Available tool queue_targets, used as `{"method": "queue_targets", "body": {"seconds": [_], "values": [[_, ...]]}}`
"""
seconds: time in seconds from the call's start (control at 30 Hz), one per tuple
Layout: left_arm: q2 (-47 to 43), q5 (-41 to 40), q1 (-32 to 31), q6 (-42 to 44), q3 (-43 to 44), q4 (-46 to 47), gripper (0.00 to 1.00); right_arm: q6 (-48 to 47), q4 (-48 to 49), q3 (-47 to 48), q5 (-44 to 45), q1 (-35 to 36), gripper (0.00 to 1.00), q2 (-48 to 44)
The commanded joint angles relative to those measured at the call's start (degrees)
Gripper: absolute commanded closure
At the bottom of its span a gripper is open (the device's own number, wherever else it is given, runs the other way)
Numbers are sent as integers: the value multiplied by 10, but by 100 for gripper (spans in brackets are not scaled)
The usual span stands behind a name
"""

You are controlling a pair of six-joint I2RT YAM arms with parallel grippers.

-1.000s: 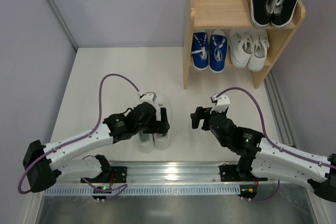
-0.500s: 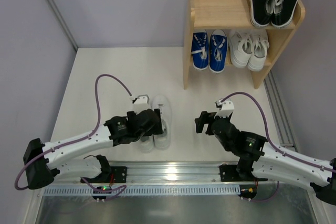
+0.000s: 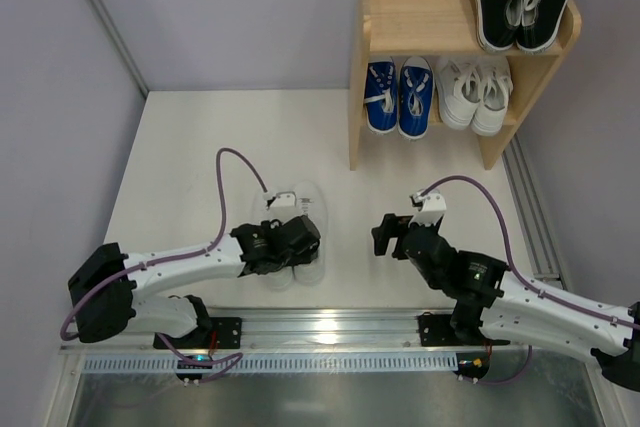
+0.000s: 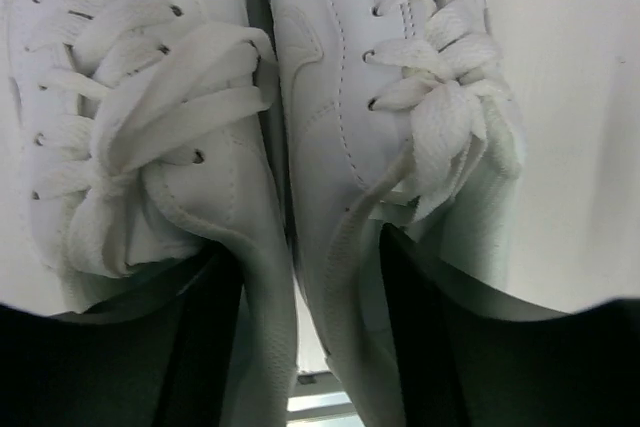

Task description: Place and organize the shoes onto the shoe shelf

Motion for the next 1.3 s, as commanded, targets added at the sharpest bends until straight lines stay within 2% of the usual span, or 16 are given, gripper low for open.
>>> {"method": "queue_targets", "body": {"seconds": [0.0, 0.03, 0.13, 0.17, 0.27, 0.37, 0.57, 0.87, 1.03, 1.13, 1.27], "values": [[5, -33, -2, -14, -30, 37, 47, 19, -2, -5, 7, 2, 13, -16], [7, -36, -2, -14, -40, 49, 63, 19, -4, -5, 7, 2, 14, -18], [22, -15, -2, -1, -65, 119, 92, 17, -12, -2, 8, 2, 15, -23], [28, 14, -3, 1, -66, 136, 100, 16, -15, 0, 8, 2, 15, -24], [50, 70, -7, 2, -48, 199, 100, 14, -34, 11, 17, 2, 15, -28], [81, 84, -29, 4, 9, 226, 100, 19, -65, 27, 30, 2, 16, -38], [152, 71, -50, -16, 126, 236, 100, 26, -115, 53, 60, 2, 16, -84], [254, 82, -52, -125, 210, 330, 100, 26, -190, 97, 99, 2, 16, -131], [305, 71, -70, -147, 306, 337, 100, 26, -216, 109, 108, 2, 16, -156], [322, 59, -78, -157, 343, 337, 100, 26, -232, 117, 116, 2, 16, -165], [329, 41, -86, -199, 342, 372, 100, 23, -247, 130, 125, 2, 16, -180]]}}
